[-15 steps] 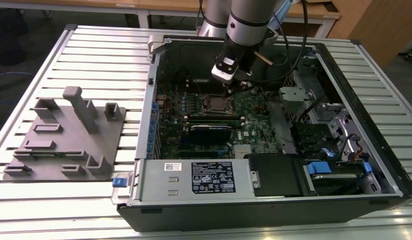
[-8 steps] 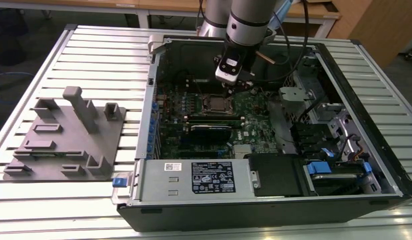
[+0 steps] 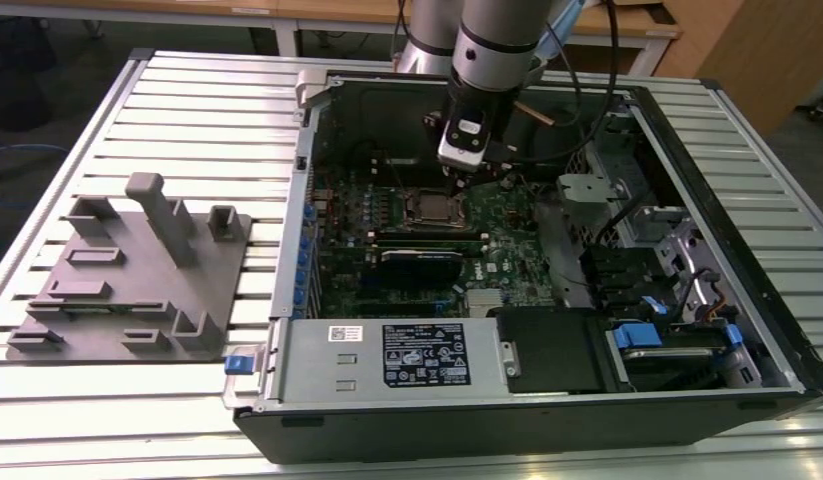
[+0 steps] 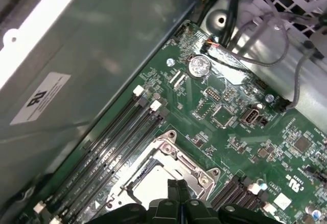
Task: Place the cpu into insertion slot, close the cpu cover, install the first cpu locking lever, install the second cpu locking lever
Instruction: 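Close the cpu cover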
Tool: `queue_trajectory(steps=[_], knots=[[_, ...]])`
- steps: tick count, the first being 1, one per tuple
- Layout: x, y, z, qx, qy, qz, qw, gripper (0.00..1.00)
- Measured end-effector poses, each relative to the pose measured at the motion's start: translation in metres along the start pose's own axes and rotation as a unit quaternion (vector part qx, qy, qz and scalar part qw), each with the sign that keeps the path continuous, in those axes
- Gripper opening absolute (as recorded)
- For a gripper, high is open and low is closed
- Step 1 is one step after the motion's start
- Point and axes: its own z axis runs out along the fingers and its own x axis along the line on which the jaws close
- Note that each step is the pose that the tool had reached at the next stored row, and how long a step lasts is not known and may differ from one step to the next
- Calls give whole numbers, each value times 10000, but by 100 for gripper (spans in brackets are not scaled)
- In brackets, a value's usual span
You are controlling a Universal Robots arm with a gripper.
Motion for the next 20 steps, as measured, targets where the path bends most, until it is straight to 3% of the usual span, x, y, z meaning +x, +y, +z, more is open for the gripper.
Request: queue_trajectory(steps=[15, 20], knots=[[0, 0, 0, 0, 0, -11, 10000, 11], [0, 0, 1, 10, -3, -234, 9997, 11]])
